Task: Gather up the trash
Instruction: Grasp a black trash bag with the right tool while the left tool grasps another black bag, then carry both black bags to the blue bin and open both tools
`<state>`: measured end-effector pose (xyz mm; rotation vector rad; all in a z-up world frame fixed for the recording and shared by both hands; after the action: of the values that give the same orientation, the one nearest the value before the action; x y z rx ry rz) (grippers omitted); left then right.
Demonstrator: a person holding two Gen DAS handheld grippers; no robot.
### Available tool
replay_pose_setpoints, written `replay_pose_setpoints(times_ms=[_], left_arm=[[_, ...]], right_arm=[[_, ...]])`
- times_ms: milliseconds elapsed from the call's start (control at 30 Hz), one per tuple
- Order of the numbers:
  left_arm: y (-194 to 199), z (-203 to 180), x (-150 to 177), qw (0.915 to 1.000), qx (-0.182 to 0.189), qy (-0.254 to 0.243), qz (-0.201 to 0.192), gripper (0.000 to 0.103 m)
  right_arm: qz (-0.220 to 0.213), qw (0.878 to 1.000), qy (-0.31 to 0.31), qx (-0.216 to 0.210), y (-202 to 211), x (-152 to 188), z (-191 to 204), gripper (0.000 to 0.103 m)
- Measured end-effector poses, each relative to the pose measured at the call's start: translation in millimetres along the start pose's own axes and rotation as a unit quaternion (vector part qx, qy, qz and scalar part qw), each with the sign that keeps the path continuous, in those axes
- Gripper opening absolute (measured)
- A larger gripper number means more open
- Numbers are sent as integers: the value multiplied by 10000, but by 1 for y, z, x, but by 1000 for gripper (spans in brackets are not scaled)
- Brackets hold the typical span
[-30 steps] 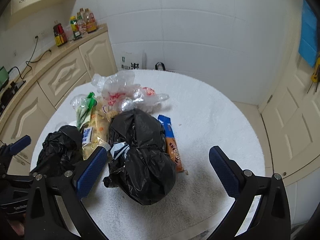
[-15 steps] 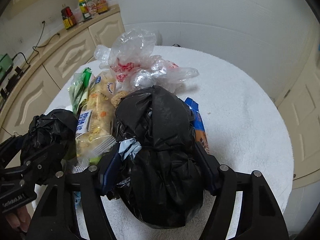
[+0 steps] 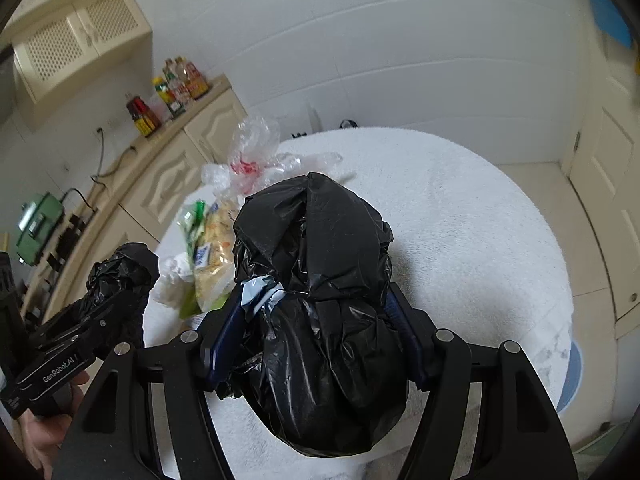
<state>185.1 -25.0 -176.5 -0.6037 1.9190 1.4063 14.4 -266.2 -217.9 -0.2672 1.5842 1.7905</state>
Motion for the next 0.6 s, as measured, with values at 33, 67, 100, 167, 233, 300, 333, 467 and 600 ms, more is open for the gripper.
replay_pose_setpoints(times_ms=[33,67,100,167,233,300,333,467,600], left_arm=[[7,-4,0,10000,-9,-55,-69,62],[14,-8,0,9999,0,-102,-123,62],[22,-15,-1,9997,16,-167,-190,62],[30,-28,-1,9993,59,-254,-256,62],[37,-44,-1,9986,137,-388,-330,62],[41,-61,1,9977,246,-505,-367,62],[42,-72,2,9971,321,-574,-376,62],[41,-115,5,9932,655,-890,-365,62],[25,-176,13,9859,1136,-1211,-214,62]], right_arm=[[-51,10000,-30,-30,2,-2,2,68],[-111,9999,-57,-49,8,-2,0,68],[-169,9998,-74,-65,13,-3,-1,68],[-248,9995,-129,-115,21,-4,-3,68],[-356,9991,-191,-135,31,-4,-7,68],[-474,9985,-265,-92,41,-3,-15,68],[-551,9979,-322,-69,49,-3,-21,68],[-826,9949,-545,190,78,0,-49,68],[-1054,9879,-950,627,112,8,-105,68]])
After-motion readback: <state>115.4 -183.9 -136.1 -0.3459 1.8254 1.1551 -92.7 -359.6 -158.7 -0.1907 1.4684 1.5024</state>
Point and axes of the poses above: each gripper's, at about its wrist camera, not at the fingertips, and y roughly against the way its jaws point, z to its left, x to its underside, the point moved 7 cm from there along -y, roughly the way its jaws point, and after that the axes turned 8 degrees about x, right-handed, at the moved point
